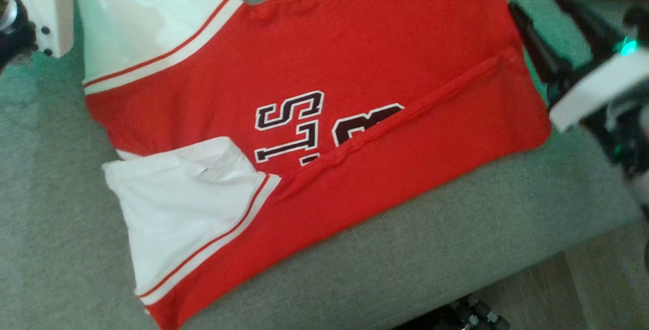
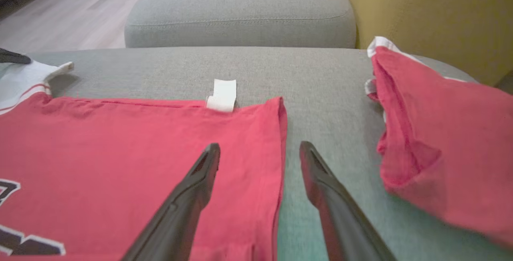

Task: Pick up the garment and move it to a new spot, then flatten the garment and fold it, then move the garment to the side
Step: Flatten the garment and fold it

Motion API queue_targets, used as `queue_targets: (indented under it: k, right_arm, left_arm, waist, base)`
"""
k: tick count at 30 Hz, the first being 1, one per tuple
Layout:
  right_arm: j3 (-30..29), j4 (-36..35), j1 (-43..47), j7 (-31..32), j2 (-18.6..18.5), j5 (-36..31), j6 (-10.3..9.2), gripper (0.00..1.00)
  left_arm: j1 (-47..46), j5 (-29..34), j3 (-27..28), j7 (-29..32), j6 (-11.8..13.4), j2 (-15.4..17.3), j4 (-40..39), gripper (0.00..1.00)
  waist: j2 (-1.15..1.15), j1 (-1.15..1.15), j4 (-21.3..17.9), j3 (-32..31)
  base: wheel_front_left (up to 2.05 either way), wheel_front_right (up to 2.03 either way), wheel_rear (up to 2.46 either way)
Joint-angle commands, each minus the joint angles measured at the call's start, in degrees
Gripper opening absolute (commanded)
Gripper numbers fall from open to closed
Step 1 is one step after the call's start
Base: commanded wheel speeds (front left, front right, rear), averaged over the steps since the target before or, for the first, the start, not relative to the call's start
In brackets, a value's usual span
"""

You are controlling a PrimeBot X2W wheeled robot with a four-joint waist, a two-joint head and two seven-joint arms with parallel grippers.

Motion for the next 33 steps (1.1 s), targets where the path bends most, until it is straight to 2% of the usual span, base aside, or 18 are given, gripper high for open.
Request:
queue_targets:
  k: [1,5,9,21,26,28,29,31,32,33]
  right_arm:
    - [0.25,-0.07,-1.02,2.22,-1.75,0.35,-0.04,1.00]
    - [0.28,5.06,-7.63,10.64,0.41,-0.05,-0.04,1.00]
    - [0.14,10.07,-12.35,15.65,2.84,-1.33,-0.04,1.00]
    - [0.96,19.36,-18.89,16.60,7.43,-1.66,-0.04,1.00]
    - [1.88,21.54,-20.07,16.06,7.76,-1.38,-0.04,0.73]
    - [2.20,22.15,-20.46,15.80,7.71,-1.31,-0.04,0.54]
    - [2.35,22.44,-20.66,15.64,7.67,-1.30,-0.04,0.47]
    - [2.62,22.98,-20.95,15.32,7.62,-1.21,-0.04,0.39]
    - [2.74,23.26,-21.05,15.22,7.63,-1.10,-0.04,0.27]
    - [2.74,23.26,-21.05,15.22,7.63,-1.10,-0.04,0.27]
  left_arm:
    - [-3.82,-0.32,1.91,-0.60,0.09,2.87,-1.88,0.00]
    - [-4.92,-0.66,-0.09,-1.53,0.09,2.79,-2.82,0.00]
    - [-5.97,-1.34,-1.84,-2.39,0.09,3.16,-3.68,0.00]
    - [-8.54,-3.27,-5.85,-4.42,0.09,3.41,-3.55,0.00]
    - [-9.44,-3.99,-7.19,-5.05,0.09,3.44,-2.90,0.00]
    - [-9.80,-4.27,-7.68,-5.34,0.09,3.41,-2.64,0.00]
    - [-9.96,-4.38,-7.91,-5.51,0.09,3.40,-2.52,0.00]
    - [-10.18,-4.68,-8.36,-5.86,0.09,3.36,-2.27,0.00]
    - [-10.22,-5.01,-8.53,-5.97,0.09,3.31,-2.11,0.00]
    - [-10.22,-5.01,-8.53,-5.97,0.09,3.31,-2.11,0.00]
  waist:
    - [0.00,0.00,0.67,-0.14]
    - [0.00,0.00,2.19,-0.12]
    - [0.00,0.00,3.32,-0.03]
    - [0.00,0.00,5.42,0.71]
    - [0.00,0.00,5.97,0.77]
    - [0.00,0.00,6.15,0.76]
    - [0.00,0.00,6.23,0.76]
    - [0.00,0.00,6.38,0.74]
    - [0.00,0.00,6.44,0.72]
    - [0.00,0.00,6.44,0.72]
  base:
    - [0.00,0.00,0.00]
    - [0.00,0.00,0.00]
    - [0.00,0.00,0.00]
    - [0.00,0.00,0.00]
    - [0.00,0.00,0.00]
    - [0.00,0.00,0.00]
    - [0.00,0.00,0.00]
    - [0.00,0.00,0.00]
    - [0.00,0.00,0.00]
    - [0.00,0.00,0.00]
